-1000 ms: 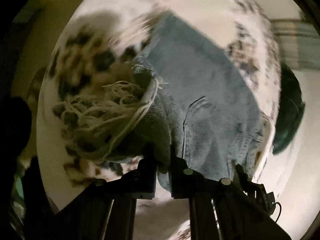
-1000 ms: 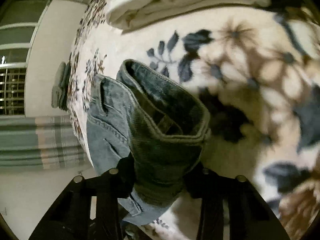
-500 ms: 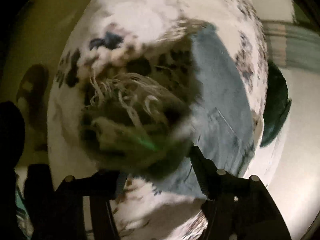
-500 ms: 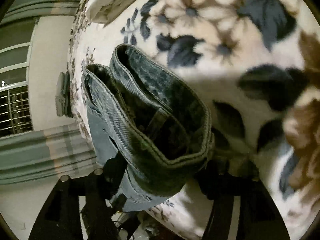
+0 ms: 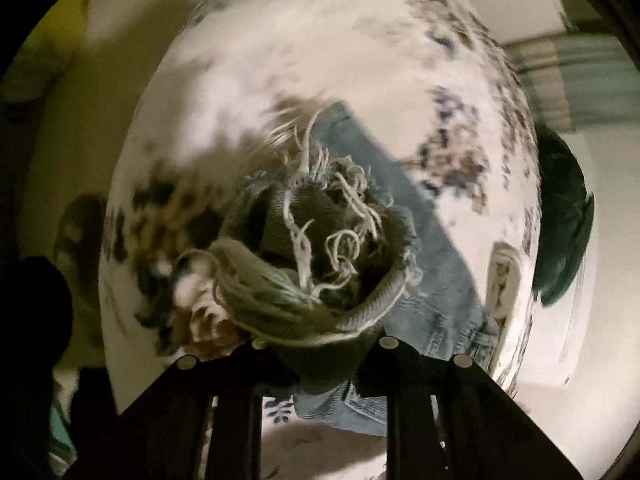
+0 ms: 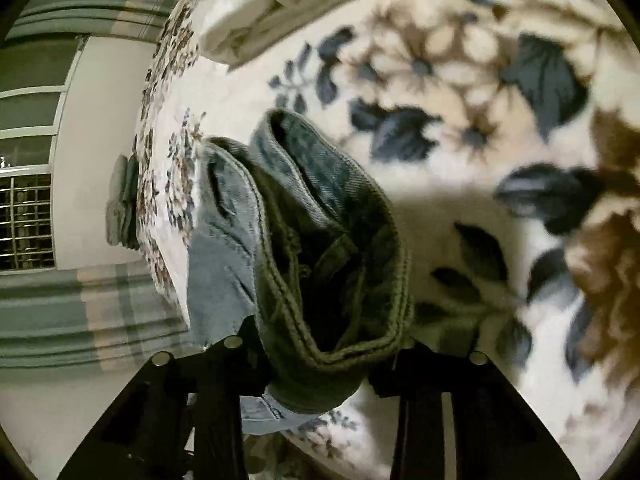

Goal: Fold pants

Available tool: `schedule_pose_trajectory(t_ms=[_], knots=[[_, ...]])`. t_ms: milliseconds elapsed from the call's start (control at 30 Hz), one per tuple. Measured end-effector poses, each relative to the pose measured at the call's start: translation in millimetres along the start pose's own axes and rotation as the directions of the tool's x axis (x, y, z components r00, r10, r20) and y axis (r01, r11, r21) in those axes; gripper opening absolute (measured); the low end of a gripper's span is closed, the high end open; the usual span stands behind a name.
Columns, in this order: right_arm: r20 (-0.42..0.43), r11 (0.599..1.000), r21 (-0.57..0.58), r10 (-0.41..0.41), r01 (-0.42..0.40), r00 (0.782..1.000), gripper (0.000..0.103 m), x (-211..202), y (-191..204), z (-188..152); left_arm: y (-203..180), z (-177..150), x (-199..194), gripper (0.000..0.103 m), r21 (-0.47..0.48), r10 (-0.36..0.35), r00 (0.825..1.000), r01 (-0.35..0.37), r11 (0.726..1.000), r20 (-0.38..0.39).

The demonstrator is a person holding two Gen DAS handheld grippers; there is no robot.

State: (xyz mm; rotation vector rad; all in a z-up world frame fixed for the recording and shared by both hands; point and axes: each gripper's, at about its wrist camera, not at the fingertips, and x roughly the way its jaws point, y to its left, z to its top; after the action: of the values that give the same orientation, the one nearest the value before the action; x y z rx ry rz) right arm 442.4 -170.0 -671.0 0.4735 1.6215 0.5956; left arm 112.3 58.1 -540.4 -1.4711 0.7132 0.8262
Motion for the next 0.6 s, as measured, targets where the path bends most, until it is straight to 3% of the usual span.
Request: schedule_pose_trajectory(t_ms=[133, 367, 467, 600], knots=[[0.035, 0.999, 0.032, 0.013, -0.014, 0.999, 0.034, -34, 32, 2, -35, 20, -28, 0.016, 0.081, -0.019, 1.000, 0.019, 0.997, 0.003], [0.147, 0.989, 0.059, 0.126, -0.136, 0.981, 0.033, -108, 89, 40, -170, 52, -46, 0.016, 0.283, -0.122, 0.992, 0.119, 0.952, -0.005], [0.245, 0.981, 0.057, 0.165, -0.184, 0.955, 0.033, -150, 102, 77, -240, 57, -35, 0.016, 0.348, -0.202, 0.978, 0.206, 0.915, -0.048], [0.420, 0.969, 0.050, 0.201, -0.243, 0.885, 0.033, -214, 115, 133, -341, 59, -5, 0.016, 0.442, -0.325, 0.936, 0.349, 0.826, -0.133]])
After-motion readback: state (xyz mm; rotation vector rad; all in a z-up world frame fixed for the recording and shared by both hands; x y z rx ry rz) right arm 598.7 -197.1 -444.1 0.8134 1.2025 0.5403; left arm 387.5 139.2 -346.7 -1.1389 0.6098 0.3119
